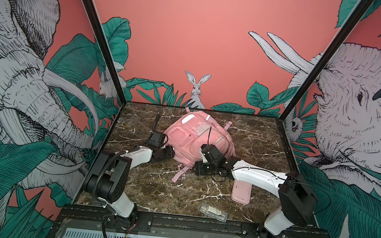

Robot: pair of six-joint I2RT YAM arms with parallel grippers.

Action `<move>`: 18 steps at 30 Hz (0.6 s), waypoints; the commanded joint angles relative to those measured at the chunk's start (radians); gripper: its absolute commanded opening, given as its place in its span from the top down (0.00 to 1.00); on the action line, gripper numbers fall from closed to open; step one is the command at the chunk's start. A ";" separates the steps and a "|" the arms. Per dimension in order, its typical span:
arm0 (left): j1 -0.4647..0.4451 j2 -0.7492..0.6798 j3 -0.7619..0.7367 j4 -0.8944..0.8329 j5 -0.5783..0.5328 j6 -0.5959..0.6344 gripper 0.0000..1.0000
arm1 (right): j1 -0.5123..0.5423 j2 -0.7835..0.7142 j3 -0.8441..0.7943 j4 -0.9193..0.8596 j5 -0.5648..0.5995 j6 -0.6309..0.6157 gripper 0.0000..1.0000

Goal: Pack the student bag

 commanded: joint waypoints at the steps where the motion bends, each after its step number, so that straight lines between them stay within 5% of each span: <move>1: 0.010 0.030 0.026 0.053 0.017 -0.013 0.42 | 0.008 0.019 -0.003 -0.031 0.038 -0.004 0.47; 11: 0.012 0.026 0.006 0.064 0.024 -0.009 0.84 | -0.064 0.011 0.005 -0.095 0.101 -0.043 0.48; 18: 0.015 -0.084 -0.104 0.080 0.031 -0.028 0.96 | -0.131 0.041 0.031 -0.128 0.143 -0.123 0.48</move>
